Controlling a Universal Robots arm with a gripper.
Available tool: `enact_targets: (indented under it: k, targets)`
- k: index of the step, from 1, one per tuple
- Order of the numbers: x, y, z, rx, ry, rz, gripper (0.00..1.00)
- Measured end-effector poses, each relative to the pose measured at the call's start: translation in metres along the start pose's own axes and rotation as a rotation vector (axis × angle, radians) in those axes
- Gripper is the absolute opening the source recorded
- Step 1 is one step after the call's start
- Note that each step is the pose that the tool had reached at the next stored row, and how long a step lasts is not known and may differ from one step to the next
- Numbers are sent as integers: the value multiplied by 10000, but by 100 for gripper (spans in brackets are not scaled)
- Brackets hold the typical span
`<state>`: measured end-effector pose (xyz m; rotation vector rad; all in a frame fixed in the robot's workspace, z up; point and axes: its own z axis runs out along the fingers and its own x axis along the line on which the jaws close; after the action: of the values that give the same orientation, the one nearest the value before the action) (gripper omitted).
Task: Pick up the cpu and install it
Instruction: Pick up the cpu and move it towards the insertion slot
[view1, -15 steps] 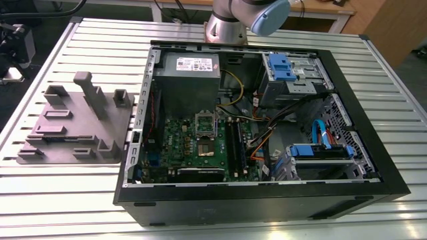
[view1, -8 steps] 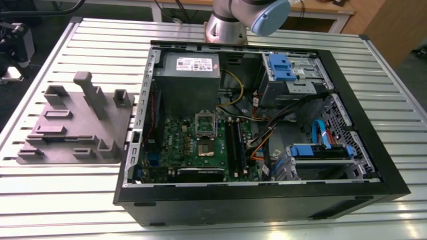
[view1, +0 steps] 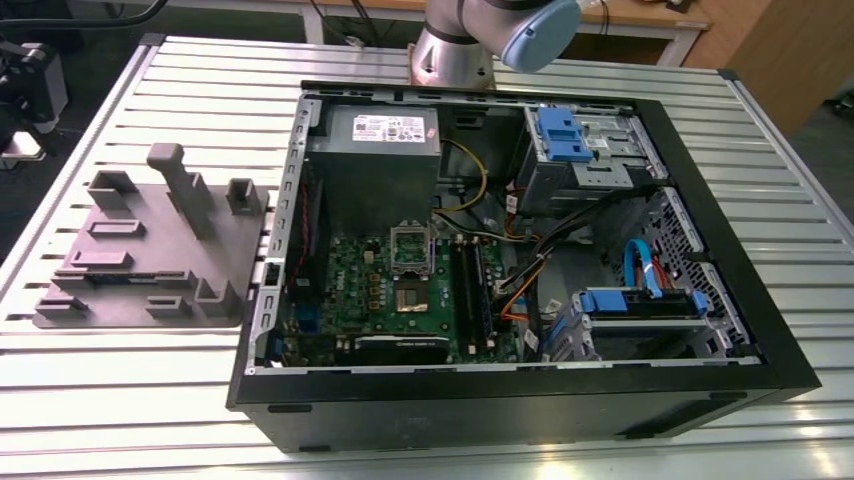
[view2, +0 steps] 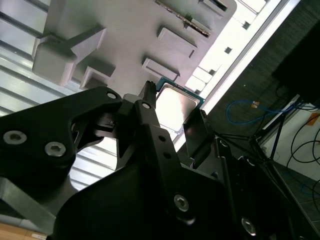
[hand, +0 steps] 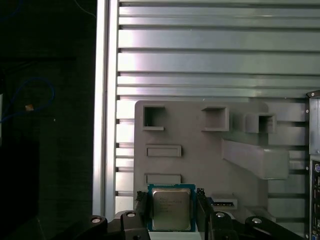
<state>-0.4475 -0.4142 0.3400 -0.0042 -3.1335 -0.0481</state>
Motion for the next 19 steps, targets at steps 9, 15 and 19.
enact_targets:
  k: [9, 15, 19]
  targets:
    - [0, 1, -14, 50, -1, 1, 47]
    - [0, 2, -22, 85, 0, 1, 47]
    - [1, 3, -27, 112, 0, 1, 47]
